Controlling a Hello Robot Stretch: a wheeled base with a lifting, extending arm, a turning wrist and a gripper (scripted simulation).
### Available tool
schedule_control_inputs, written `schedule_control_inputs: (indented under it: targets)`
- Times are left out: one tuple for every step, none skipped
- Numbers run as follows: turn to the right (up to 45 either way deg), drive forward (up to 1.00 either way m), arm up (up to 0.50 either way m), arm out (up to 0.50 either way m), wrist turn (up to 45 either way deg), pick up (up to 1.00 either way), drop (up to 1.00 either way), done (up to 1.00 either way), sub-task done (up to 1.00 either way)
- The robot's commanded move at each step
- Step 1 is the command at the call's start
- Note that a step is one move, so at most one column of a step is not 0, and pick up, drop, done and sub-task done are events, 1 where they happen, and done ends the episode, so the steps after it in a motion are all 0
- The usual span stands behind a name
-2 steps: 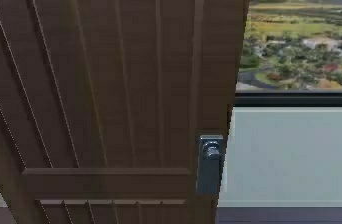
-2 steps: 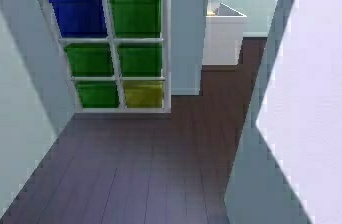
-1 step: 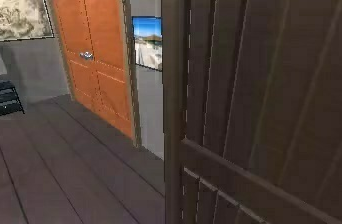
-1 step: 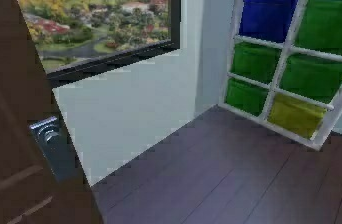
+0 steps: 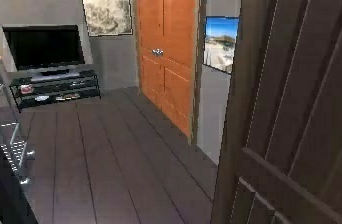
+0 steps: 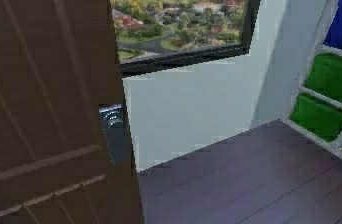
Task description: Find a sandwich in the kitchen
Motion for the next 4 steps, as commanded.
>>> schedule_control_inputs:
  targets:
    - [0.0,0.65,0.00,0.00,0.0,0.00,0.00,0.00,0.00]
    - [-21.0,0.00,0.00,0.00,0.0,0.00,0.00,0.00,0.00]
    - [0.0,0.15,0.00,0.00,0.0,0.00,0.00,0.00,0.00]
    - [-3.0,0.00,0.00,0.00,0.0,0.00,0.00,0.00,0.00]
